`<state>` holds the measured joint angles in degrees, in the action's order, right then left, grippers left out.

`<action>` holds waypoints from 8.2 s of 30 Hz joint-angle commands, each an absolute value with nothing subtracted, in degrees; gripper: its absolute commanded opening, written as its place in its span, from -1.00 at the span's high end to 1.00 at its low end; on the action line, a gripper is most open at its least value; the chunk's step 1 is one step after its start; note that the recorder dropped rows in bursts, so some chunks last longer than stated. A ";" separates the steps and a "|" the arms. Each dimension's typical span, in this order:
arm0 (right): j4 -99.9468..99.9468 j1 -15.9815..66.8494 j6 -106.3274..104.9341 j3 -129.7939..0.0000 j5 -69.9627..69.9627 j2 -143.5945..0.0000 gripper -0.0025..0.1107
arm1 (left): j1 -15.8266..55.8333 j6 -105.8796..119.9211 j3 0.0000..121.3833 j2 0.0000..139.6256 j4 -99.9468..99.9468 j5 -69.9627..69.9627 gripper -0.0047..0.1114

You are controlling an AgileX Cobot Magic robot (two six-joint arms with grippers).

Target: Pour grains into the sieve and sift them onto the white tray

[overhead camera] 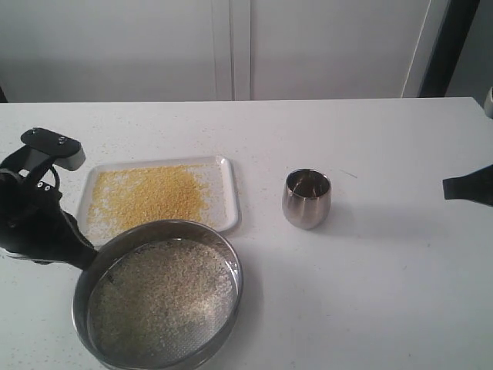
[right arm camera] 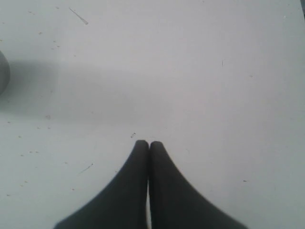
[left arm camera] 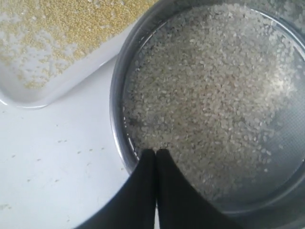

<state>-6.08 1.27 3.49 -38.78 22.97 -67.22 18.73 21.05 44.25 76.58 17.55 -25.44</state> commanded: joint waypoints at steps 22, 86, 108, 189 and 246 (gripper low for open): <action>-6.02 0.96 3.57 -38.56 22.57 -66.97 0.96 | 18.95 0.89 41.97 54.89 3.33 -36.97 0.92; -6.02 0.96 3.57 -38.56 22.57 -66.97 0.96 | 9.21 -1.74 37.28 19.34 -0.52 -30.52 0.92; -6.02 0.96 3.57 -38.56 22.57 -66.97 0.96 | 3.43 -1.62 12.18 3.13 -1.03 -23.60 0.92; -6.02 1.06 2.92 -34.21 21.38 -52.66 0.96 | 2.34 -1.33 0.00 0.00 0.00 -14.69 0.92; -1.61 1.06 2.93 -9.35 22.79 -7.70 0.96 | 2.34 -1.33 0.00 0.00 0.00 -14.57 0.92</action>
